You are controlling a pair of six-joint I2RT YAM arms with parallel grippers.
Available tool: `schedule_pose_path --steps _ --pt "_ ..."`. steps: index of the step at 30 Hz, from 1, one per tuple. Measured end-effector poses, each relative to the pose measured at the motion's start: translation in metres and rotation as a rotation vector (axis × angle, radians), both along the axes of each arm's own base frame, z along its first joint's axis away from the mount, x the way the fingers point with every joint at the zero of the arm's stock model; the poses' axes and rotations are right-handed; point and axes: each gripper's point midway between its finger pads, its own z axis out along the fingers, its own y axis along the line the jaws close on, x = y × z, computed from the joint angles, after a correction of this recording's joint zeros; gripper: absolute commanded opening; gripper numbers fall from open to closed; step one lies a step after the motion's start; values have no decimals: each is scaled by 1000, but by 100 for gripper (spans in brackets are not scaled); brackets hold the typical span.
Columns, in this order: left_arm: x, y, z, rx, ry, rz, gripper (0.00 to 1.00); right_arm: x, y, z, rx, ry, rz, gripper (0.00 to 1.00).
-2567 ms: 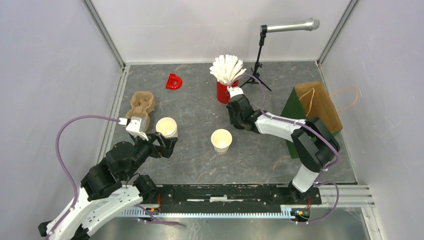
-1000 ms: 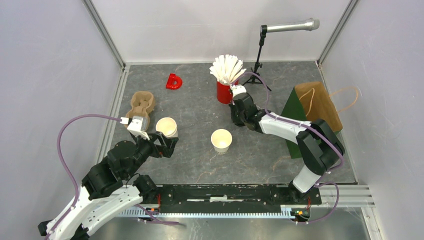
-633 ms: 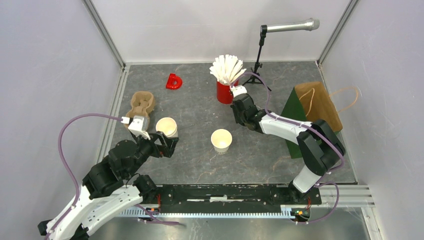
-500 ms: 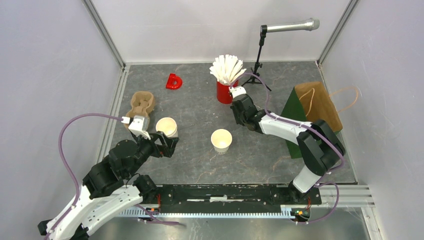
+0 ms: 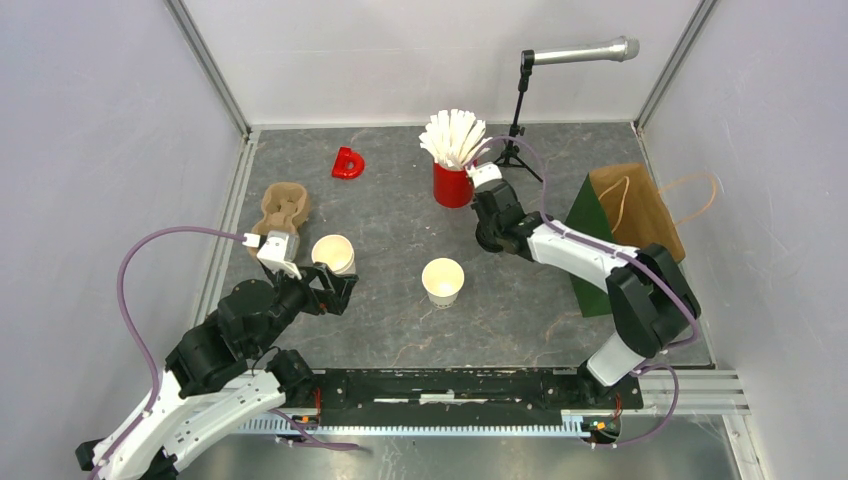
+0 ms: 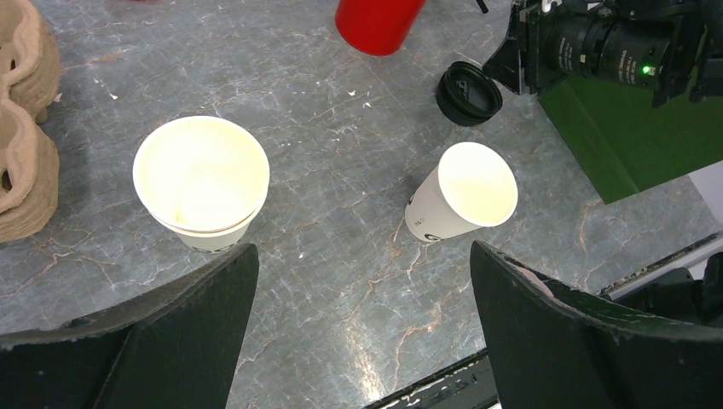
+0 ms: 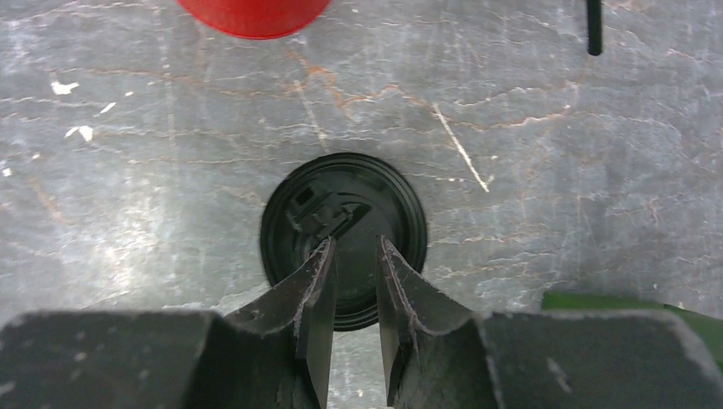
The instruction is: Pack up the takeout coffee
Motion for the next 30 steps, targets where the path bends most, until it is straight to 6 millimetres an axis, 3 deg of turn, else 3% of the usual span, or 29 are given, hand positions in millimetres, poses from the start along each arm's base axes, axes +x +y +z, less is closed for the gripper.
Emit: schedule_pose_path --steps 8,11,16,30 --pt "0 0 0 0 0 0 100 15 -37 -6 -12 16 -85 30" --pt "0 0 0 0 0 0 100 20 -45 -12 -7 35 -101 35" --pt "0 0 0 0 0 0 100 23 -50 -23 11 72 -92 39" --pt "0 0 0 0 0 0 100 26 -53 -41 39 125 -71 38"
